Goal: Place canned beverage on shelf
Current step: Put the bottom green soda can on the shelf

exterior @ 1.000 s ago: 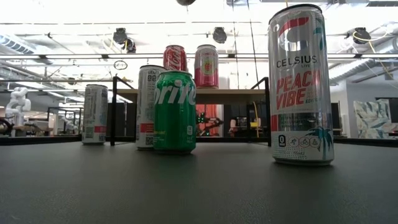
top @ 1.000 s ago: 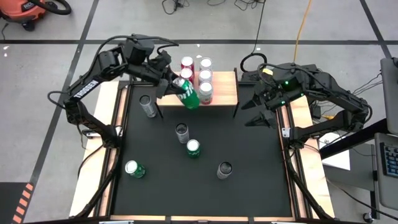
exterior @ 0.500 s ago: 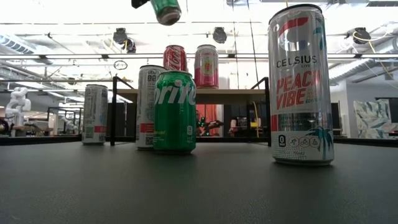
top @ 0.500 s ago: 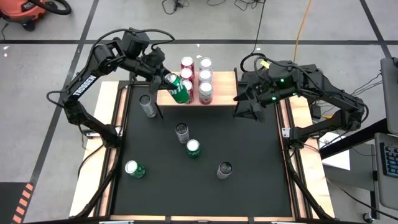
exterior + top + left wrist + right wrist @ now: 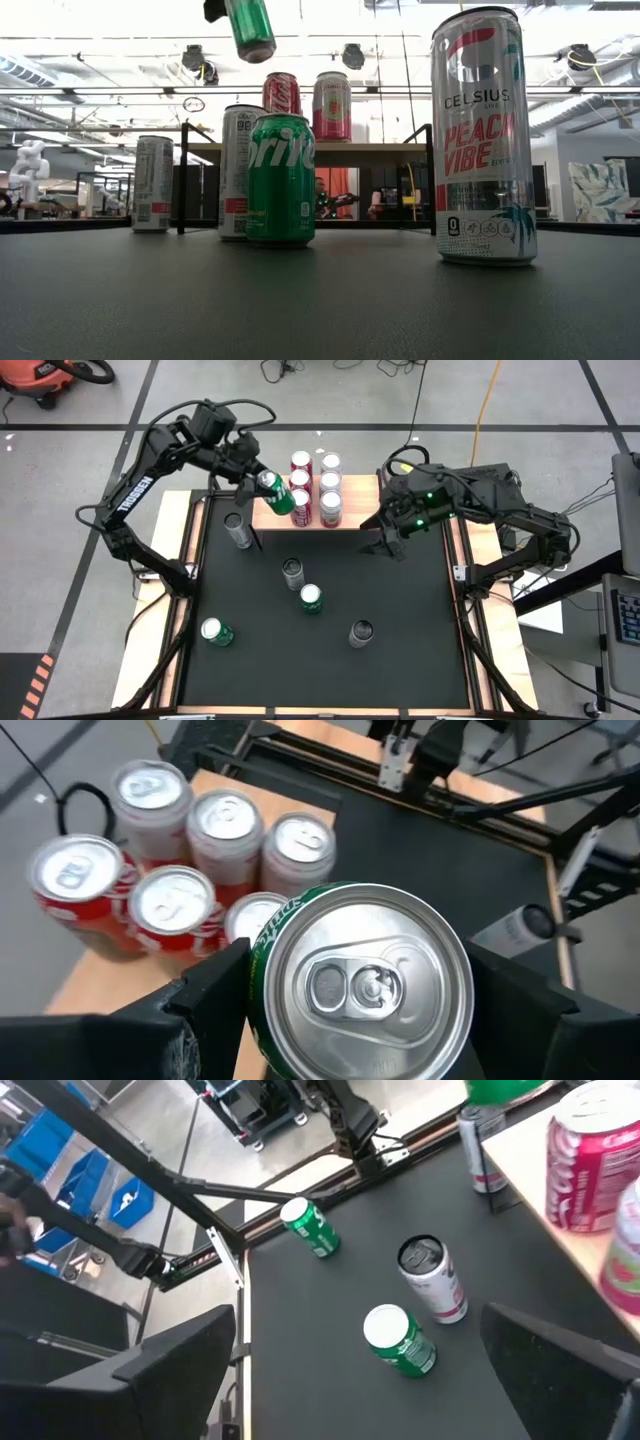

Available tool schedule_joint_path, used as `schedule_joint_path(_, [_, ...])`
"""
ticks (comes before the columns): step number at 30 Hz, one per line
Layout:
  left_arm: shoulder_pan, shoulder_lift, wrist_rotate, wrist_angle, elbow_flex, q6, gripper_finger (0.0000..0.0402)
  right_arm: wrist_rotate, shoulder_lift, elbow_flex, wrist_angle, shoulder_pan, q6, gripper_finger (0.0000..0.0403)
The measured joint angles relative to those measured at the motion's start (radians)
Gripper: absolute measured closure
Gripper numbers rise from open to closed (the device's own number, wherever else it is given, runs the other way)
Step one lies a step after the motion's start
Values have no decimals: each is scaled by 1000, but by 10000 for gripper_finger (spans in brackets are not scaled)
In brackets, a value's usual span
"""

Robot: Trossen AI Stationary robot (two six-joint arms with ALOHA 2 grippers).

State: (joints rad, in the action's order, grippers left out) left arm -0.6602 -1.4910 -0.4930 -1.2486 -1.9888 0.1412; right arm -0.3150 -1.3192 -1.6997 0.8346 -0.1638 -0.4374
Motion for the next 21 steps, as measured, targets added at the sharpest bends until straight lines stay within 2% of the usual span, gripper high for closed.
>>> schedule_joint_path(11, [-102,0,12,-36,0,110,114,0,-3,0,0,39,-80,3])
schedule_joint_path(21, [-198,-42,1,-33,1,290,114,0,-3,0,0,52,-126,3])
